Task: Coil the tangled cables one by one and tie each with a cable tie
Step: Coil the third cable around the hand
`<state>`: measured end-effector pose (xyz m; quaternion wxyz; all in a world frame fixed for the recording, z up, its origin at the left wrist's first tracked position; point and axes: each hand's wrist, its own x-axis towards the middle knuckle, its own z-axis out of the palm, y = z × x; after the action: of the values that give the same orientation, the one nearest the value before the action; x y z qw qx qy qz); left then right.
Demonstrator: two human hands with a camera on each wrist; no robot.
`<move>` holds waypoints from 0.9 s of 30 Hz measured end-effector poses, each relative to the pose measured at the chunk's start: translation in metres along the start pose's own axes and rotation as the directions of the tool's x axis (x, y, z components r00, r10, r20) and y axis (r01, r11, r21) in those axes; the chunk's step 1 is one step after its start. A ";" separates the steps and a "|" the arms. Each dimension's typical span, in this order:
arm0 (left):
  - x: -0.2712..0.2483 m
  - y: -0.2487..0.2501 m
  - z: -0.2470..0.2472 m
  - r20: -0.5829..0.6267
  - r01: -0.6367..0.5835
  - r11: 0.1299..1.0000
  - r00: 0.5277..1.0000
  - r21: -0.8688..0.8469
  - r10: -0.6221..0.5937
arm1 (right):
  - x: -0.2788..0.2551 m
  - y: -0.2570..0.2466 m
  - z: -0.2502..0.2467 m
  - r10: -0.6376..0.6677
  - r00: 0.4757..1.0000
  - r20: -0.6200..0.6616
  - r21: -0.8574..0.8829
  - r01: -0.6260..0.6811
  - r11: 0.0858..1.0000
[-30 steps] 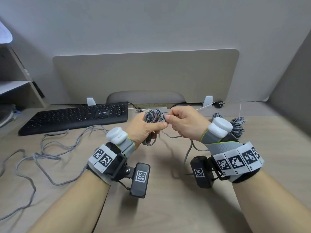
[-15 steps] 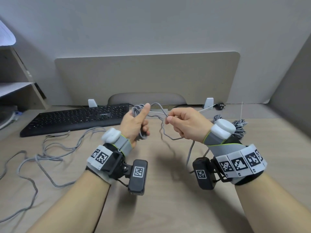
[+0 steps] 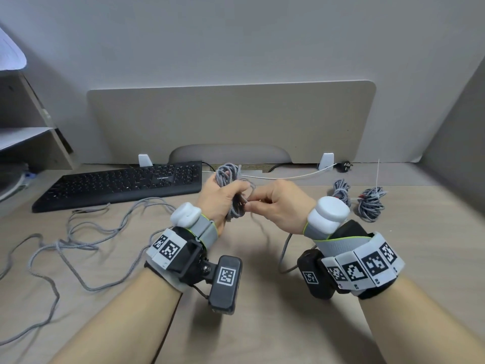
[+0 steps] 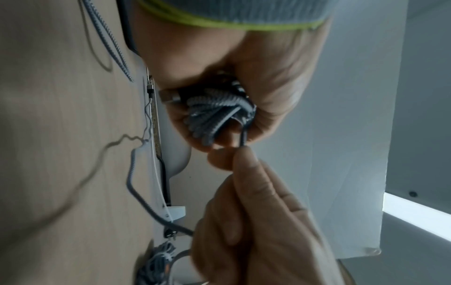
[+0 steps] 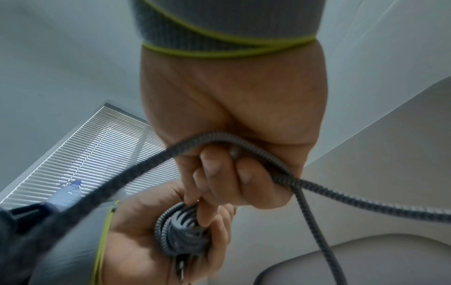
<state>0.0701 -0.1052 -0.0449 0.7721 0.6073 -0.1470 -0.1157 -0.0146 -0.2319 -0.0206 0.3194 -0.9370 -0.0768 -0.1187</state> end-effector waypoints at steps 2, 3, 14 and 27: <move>0.001 0.008 -0.002 -0.024 -0.036 0.998 0.999 -0.042 0.035 | 0.001 0.000 0.001 0.012 1.000 0.006 0.004 -0.012 1.000; 0.002 0.013 -0.005 -0.037 -0.048 0.997 0.998 -0.058 0.046 | 0.001 0.000 0.001 0.028 0.999 0.015 0.005 -0.028 1.000; 0.022 0.048 -0.055 -0.049 -0.053 0.984 0.998 -0.169 0.045 | -0.002 0.022 -0.014 0.228 0.973 0.044 0.064 -0.231 0.971; -0.006 0.015 -0.011 0.365 -0.008 0.924 0.920 0.382 -0.143 | -0.005 0.016 -0.021 0.188 0.982 0.021 0.214 -0.188 0.958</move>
<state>0.0685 -0.0891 -0.0333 0.5926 0.7139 -0.2939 -0.2298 -0.0198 -0.2576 -0.0153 0.4289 -0.8999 0.0003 -0.0786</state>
